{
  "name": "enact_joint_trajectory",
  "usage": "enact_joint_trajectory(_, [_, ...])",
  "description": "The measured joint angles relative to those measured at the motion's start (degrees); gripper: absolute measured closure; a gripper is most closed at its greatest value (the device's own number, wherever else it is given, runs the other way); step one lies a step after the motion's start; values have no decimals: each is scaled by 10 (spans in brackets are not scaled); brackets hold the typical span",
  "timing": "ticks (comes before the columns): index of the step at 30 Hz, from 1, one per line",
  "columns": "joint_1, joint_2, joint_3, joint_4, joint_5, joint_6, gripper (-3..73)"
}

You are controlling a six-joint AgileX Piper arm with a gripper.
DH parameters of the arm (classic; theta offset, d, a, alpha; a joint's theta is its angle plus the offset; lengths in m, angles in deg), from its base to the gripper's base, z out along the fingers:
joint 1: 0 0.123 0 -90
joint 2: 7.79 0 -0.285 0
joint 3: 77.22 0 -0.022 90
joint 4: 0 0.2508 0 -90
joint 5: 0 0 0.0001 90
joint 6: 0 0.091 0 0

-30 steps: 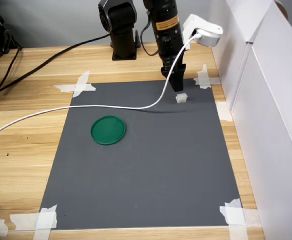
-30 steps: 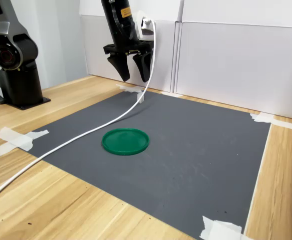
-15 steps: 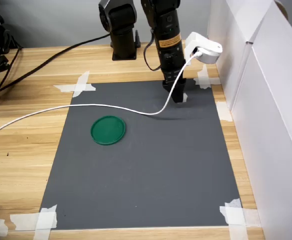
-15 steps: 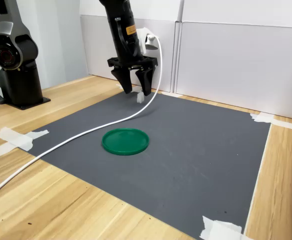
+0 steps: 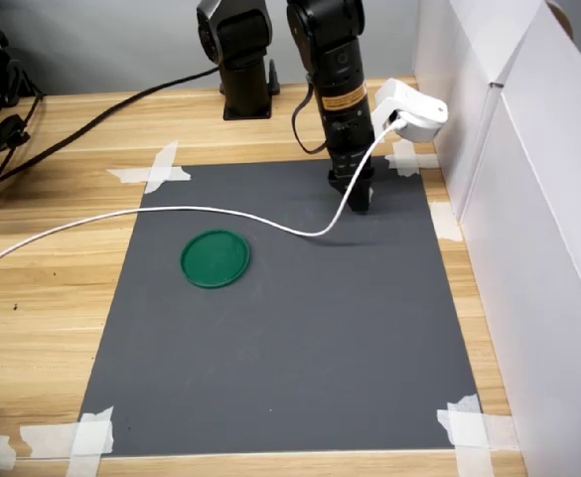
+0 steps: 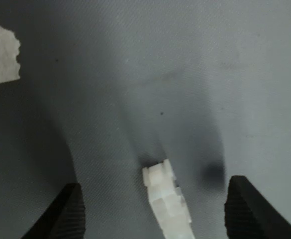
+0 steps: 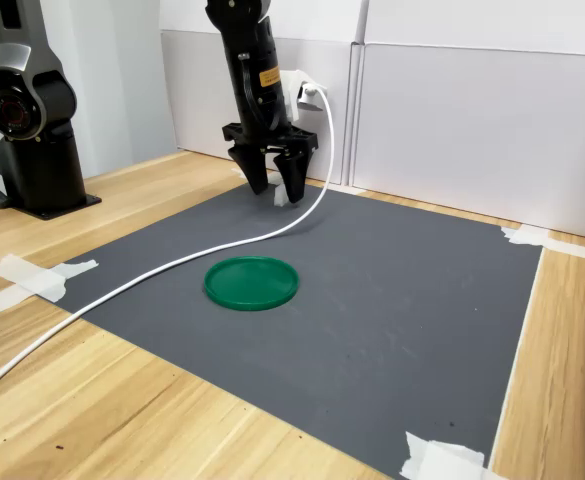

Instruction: Grasp a white terminal and put it in the green lid.

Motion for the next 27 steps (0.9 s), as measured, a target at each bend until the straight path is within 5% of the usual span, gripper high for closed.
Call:
enact_joint_trajectory(6, [0, 0, 0, 0, -4, 2, 110])
enact_joint_trajectory(19, [0, 0, -1, 0, -8, 44, 595])
enact_joint_trajectory(27, [0, 0, -1, 0, -8, 62, 605])
